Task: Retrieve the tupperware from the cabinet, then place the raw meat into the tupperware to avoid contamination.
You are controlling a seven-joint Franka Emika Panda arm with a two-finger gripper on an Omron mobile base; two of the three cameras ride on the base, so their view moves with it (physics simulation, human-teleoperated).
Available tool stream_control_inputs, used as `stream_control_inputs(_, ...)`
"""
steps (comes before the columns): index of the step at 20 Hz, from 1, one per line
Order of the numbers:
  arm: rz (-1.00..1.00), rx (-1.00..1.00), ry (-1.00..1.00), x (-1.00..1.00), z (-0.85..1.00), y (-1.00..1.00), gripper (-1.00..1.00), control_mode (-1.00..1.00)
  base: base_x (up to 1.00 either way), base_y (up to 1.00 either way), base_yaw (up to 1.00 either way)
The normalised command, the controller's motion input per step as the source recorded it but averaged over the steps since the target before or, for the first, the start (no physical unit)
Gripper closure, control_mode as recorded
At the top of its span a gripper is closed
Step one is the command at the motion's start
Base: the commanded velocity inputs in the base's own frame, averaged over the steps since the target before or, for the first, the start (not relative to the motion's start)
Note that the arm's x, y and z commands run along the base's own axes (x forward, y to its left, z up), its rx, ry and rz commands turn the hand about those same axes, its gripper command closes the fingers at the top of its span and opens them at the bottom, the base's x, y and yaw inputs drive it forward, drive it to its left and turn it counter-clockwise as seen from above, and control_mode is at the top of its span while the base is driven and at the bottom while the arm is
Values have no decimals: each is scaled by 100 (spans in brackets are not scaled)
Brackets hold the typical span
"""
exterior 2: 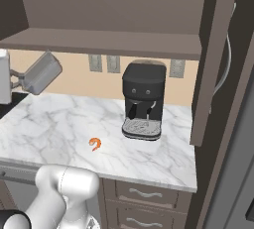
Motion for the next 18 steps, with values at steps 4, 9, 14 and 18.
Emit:
stream_control_inputs(4,-3,0,2,-17,-37,13,100,-100,0,0,0)
stream_control_inputs(9,-2,0,3,-13,-35,7,100,-100,0,0,0)
stream_control_inputs(14,0,0,6,-4,-39,4,100,-100,0,0,0)
stream_control_inputs(18,0,1,5,0,-38,3,100,-100,0,0,0)
